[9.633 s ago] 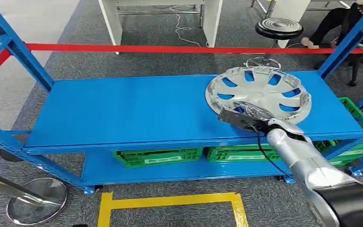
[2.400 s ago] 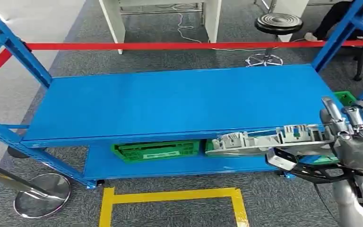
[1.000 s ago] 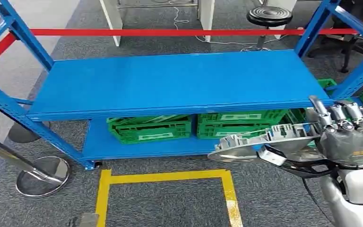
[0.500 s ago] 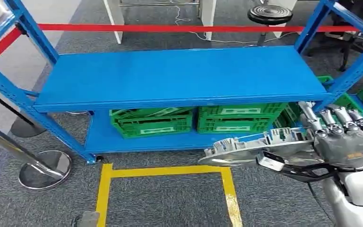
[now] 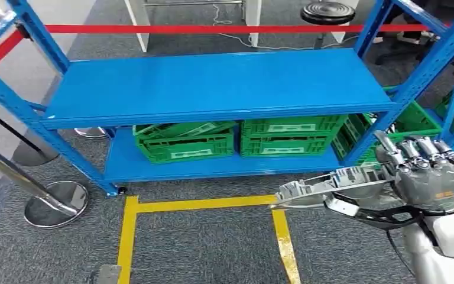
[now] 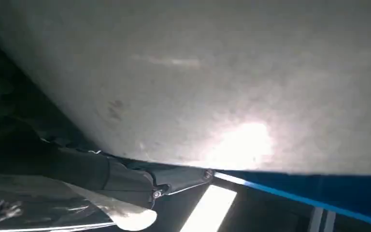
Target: Take the parts from the cabinet and place them on the table.
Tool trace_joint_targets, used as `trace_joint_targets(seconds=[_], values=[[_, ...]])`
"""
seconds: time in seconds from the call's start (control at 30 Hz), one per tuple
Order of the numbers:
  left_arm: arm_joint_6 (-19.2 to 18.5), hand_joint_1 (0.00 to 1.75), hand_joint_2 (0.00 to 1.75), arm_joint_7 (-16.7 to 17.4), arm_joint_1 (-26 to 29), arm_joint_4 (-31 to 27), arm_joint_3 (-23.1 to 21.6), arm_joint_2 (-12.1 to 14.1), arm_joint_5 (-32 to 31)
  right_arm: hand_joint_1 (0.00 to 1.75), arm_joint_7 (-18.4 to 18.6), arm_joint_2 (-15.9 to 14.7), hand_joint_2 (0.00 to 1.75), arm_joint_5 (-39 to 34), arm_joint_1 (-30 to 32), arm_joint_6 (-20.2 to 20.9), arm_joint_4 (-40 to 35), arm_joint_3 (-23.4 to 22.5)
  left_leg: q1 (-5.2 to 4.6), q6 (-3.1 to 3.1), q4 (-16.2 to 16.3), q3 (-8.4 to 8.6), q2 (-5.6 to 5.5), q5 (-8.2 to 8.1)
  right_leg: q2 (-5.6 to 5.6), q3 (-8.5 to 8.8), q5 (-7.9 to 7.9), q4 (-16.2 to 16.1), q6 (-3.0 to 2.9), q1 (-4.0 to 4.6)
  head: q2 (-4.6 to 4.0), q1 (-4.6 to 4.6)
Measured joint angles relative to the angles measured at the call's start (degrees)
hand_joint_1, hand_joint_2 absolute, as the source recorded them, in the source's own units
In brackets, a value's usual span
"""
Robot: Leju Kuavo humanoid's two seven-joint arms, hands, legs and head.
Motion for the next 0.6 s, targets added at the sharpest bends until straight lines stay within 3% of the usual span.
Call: trace_joint_targets(seconds=[0.07,0.1,0.13,0.17,0.2,0.23,0.27,0.3,0.33,0.37,0.4,0.43,0.47,0.57,0.6], values=[[0.11,0.0,1.75,0.0,0.11,0.0,0.04,0.11,0.17,1.75,-0.07,0.13,1.75,0.37,0.18,0.0,0.27,-0.11,-0.18,0.69,-0.19,-0.72,-0.02,0.72,-0.07,0.03,0.85,-0.62,0.76,-0.23,0.0,0.09],[0.29,0.0,1.75,-0.07,0.15,0.0,0.09,0.09,0.17,1.75,0.07,0.13,1.75,0.94,0.2,0.0,0.35,-0.24,0.46,1.16,-1.0,-0.92,0.14,1.92,0.06,-0.47,0.89,-0.47,0.97,-0.45,0.0,0.07],[0.7,0.0,1.75,-0.22,0.09,0.0,0.13,0.11,0.17,1.75,0.45,0.13,1.75,1.68,0.31,0.0,0.57,-0.48,0.31,1.43,-1.15,-1.63,-0.03,2.49,0.14,-1.39,-1.59,0.59,1.11,-0.29,0.0,0.18],[1.13,0.0,1.75,-0.57,0.06,0.0,0.15,0.11,0.13,1.75,0.8,0.11,1.75,2.07,0.32,0.0,0.74,-0.63,0.34,1.78,-1.14,-2.37,-0.07,3.1,0.15,-2.42,-5.49,3.51,1.21,-0.21,0.0,0.37],[1.36,0.0,1.75,-0.85,0.14,0.0,0.2,0.07,0.04,1.75,1.14,0.11,1.75,2.27,0.36,0.0,0.99,-0.79,0.33,1.82,-1.13,-3.12,-0.13,3.74,0.16,-3.38,-9.11,7.99,1.38,-0.22,0.0,0.46],[1.6,0.0,1.75,-0.96,0.17,0.0,0.22,0.07,-0.07,1.75,1.31,0.11,1.75,2.45,0.57,0.0,1.16,-0.87,0.29,1.84,-1.05,-3.93,-0.29,4.35,0.16,-4.32,-11.23,12.2,1.55,-0.18,0.0,0.39],[1.75,0.0,1.75,-0.96,0.18,0.0,0.31,0.13,-0.09,1.75,1.53,0.11,1.75,2.58,0.89,0.0,1.34,-0.96,0.27,1.81,-0.95,-4.73,-0.5,4.93,0.17,-4.86,-11.71,15.56,1.63,-0.14,0.0,0.48],[1.88,0.0,1.75,-0.96,0.26,0.0,0.39,0.15,-0.22,1.75,1.75,0.11,1.75,2.67,1.25,0.0,1.49,-1.01,0.27,1.73,-0.88,-5.47,-0.8,5.42,0.17,-4.4,-10.59,16.74,1.66,-0.14,0.0,0.44],[1.95,0.0,1.75,-0.96,0.34,0.0,0.42,0.15,-0.37,1.75,1.94,0.11,1.75,2.95,1.64,0.0,1.53,-1.0,0.27,1.65,-0.75,-6.13,-1.16,5.9,0.18,-2.55,-8.56,15.48,1.65,-0.15,0.0,0.46],[1.97,0.0,1.75,-0.96,0.41,0.0,0.44,0.15,-0.63,1.75,2.19,0.09,1.75,3.19,2.06,0.0,1.51,-1.01,0.28,1.49,-0.53,-6.7,-1.62,6.26,0.38,0.86,-6.57,11.31,1.56,-0.16,0.0,0.44],[1.99,0.0,1.75,-0.96,0.43,0.0,0.44,0.11,-0.88,1.75,2.49,0.0,1.75,3.39,2.52,0.0,1.42,-1.05,0.32,1.26,-0.24,-6.87,-2.14,6.48,1.29,4.88,-5.77,5.74,1.39,-0.19,0.0,0.46],[2.01,0.0,1.75,-0.96,0.37,0.0,0.44,0.09,-1.07,1.75,2.73,-0.22,1.75,3.61,3.05,0.0,1.14,-1.09,0.34,1.07,0.21,-7.32,-2.53,6.61,3.55,8.45,-7.15,0.32,1.03,-0.27,0.0,0.46],[2.08,0.0,1.75,-0.96,0.23,0.0,0.44,0.11,-1.36,1.75,2.88,-0.39,1.75,3.67,3.68,0.0,0.86,-1.11,-0.02,0.79,0.8,-7.87,-3.08,6.85,4.32,10.51,-7.84,-1.88,1.01,-0.44,0.0,0.35],[2.21,0.0,1.75,-0.81,0.56,0.0,0.44,0.2,-1.99,1.75,3.63,-0.61,1.75,4.0,5.47,0.0,-0.11,-1.25,-0.01,-0.24,1.04,-8.78,-4.65,7.91,2.66,9.99,-8.25,-1.97,0.31,-0.17,0.0,0.29],[2.23,0.0,1.75,-0.79,0.64,0.0,0.44,0.37,-2.03,1.75,3.69,-0.61,1.75,4.07,5.82,0.0,-0.24,-1.25,0.03,-0.41,1.29,-8.96,-5.09,7.88,1.92,9.66,-7.91,-2.37,-0.23,-0.9,0.0,0.4]])
